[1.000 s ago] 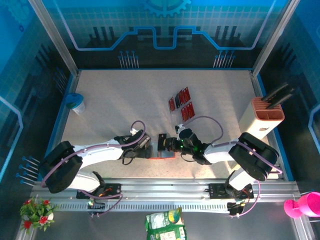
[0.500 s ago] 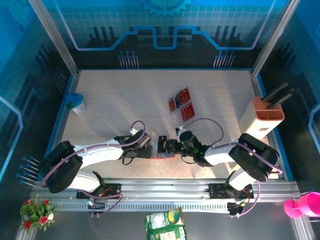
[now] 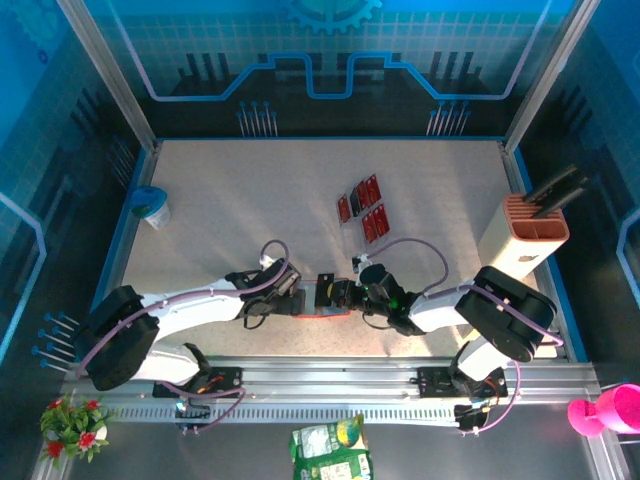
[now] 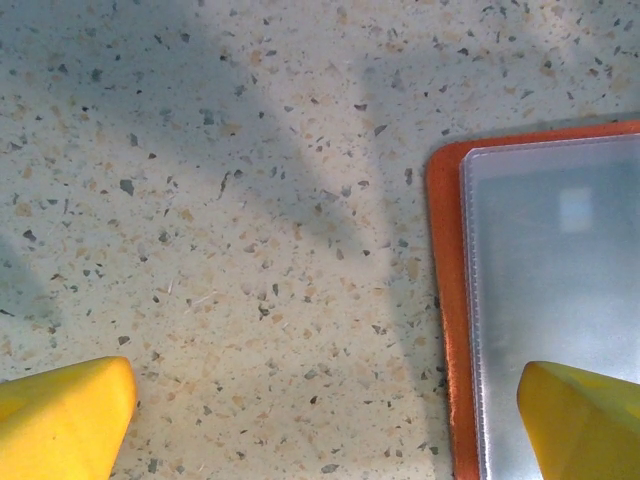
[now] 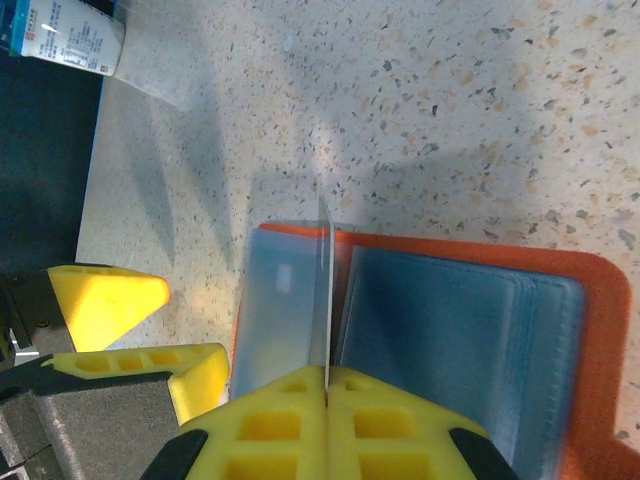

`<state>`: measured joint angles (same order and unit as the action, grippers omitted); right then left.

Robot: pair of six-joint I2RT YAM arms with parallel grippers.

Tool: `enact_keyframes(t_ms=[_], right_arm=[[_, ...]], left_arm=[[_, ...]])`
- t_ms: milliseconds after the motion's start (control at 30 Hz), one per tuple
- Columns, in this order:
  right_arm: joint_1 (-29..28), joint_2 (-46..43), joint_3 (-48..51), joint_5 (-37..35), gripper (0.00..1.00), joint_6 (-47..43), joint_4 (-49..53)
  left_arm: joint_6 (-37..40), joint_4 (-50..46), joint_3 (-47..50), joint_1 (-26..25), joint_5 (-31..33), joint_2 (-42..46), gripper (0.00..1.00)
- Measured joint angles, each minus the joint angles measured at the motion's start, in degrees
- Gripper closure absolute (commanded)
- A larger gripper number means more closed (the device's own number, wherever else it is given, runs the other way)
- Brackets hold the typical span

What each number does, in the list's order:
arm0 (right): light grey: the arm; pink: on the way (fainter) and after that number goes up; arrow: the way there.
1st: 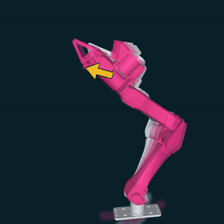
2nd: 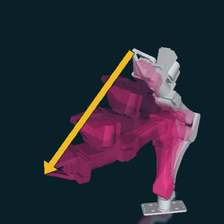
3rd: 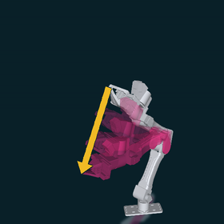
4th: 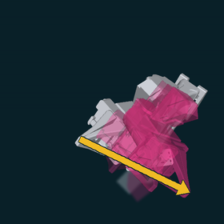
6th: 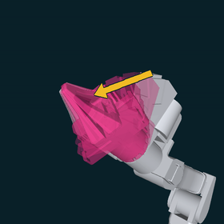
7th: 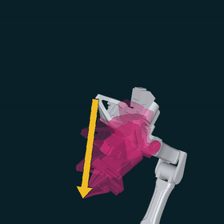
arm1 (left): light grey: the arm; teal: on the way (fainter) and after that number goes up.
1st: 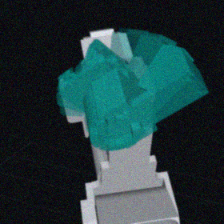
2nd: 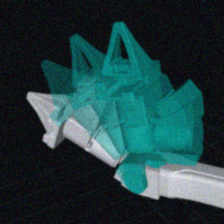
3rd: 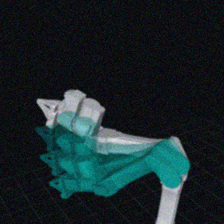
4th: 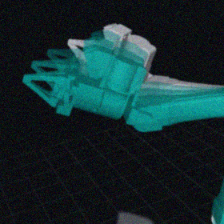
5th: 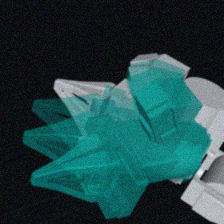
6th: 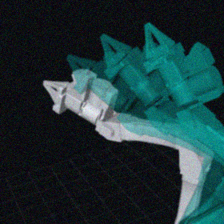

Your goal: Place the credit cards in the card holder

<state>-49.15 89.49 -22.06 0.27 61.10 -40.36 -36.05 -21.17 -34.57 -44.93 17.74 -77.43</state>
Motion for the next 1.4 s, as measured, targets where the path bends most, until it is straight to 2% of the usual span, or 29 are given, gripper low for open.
enact_keyframes(t_ms=[1000,1400], right_arm=[[-1.2,2.7,1.0,0.2,1.00,2.2,-3.7],[-1.2,1.5,1.0,0.6,1.00,2.3,-0.3]], left_arm=[[0.0,0.9,0.5,0.0,-0.4,-2.0,0.01],[0.0,1.0,0.5,0.0,-0.4,-2.0,0.01]])
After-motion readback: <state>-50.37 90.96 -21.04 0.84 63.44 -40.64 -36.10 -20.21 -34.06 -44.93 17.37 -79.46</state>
